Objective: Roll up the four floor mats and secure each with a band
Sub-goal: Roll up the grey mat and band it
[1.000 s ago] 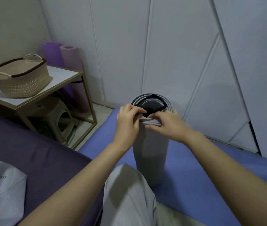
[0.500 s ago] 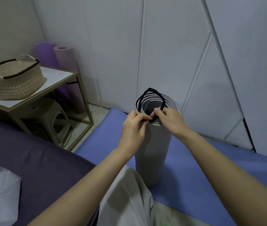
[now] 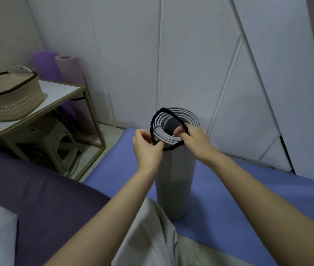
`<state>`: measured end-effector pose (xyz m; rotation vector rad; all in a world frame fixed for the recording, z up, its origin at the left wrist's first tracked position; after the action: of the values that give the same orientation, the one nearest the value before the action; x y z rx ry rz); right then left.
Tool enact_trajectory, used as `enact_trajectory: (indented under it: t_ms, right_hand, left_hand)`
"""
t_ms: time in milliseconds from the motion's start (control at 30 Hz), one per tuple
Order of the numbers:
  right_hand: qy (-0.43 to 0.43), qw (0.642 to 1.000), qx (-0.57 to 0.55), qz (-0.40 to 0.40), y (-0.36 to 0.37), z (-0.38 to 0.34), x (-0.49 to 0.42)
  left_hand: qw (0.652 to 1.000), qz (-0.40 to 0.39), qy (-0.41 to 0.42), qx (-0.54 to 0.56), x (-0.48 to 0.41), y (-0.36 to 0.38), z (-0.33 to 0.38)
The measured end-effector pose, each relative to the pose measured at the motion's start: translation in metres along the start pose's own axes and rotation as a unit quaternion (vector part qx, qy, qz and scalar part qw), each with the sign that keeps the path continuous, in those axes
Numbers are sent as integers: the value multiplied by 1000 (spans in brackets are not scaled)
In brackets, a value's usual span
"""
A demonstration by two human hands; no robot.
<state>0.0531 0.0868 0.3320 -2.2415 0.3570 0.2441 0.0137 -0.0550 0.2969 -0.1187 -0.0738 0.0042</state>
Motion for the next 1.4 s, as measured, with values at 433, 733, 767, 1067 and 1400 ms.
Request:
enact_trajectory:
  t_ms: [433,733,767,1067,1400]
  right_hand:
    - [21,984,-128,125,-6,17,0]
    - [156,933,-184,268,-25,48,-3]
    - [167,932,-182,264,-26,51,-5]
    - [204,950,-110,208,-39,52,-10]
    - [100,986,52,126,-46,52,-1]
  left_hand:
    - [999,-45,9,-16,-6,3,-9]
    - [992,-122,-2,-15,-10,17,-7]
    - [992,-125,-1,-15,-11,17,-7]
    - [989,-144,-5,-26,-18,26,1]
    - [976,-217,7,-28,-15,37,-3]
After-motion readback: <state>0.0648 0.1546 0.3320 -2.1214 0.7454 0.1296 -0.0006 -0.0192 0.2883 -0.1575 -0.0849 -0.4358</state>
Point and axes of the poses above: each hand's wrist, its own x-axis away from the middle knuckle, its own y-axis out of the palm, z = x × y, the point moved 5 cm from there along -x, towards the middle knuckle, and after that the axes turned 9 degrees about -y, right-handed, at the moved point
